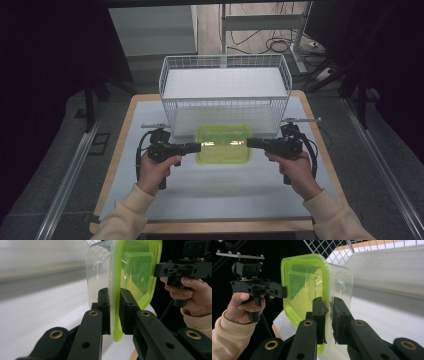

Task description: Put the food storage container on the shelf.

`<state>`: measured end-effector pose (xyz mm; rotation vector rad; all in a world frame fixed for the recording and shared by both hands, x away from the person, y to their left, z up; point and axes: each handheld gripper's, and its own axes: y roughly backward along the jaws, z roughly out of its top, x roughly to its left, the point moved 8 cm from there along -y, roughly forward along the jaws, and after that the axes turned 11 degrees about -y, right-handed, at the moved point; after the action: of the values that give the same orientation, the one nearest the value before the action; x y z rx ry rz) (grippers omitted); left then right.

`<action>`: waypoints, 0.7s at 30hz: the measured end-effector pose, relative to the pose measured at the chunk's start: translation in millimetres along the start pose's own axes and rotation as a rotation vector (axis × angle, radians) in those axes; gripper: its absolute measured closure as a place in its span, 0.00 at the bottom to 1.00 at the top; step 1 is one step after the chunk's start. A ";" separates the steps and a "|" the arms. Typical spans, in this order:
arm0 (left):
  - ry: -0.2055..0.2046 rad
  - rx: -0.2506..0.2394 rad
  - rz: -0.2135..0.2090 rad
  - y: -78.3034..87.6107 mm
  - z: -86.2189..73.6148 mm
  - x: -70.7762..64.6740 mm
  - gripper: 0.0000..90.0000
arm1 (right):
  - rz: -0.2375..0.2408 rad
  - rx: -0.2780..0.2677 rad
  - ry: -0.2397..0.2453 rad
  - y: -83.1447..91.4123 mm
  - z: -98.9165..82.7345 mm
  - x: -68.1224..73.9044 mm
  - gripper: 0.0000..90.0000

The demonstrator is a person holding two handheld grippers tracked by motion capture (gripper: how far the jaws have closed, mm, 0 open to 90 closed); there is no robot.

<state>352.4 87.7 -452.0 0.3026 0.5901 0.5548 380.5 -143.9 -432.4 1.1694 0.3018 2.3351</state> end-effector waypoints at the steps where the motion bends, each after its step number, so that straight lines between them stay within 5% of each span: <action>1: 0.001 -0.001 0.000 0.3 3.5 -0.5 0.90 | -0.001 -0.001 0.003 1.0 3.0 1.2 0.91; 21: -0.021 -0.024 0.000 13.3 67.1 -0.1 0.90 | 0.003 -0.032 0.038 9.2 59.4 25.6 0.91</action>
<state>387.1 91.0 -393.1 0.2860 0.5626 0.5579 411.8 -139.7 -375.3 1.1122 0.2755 2.3584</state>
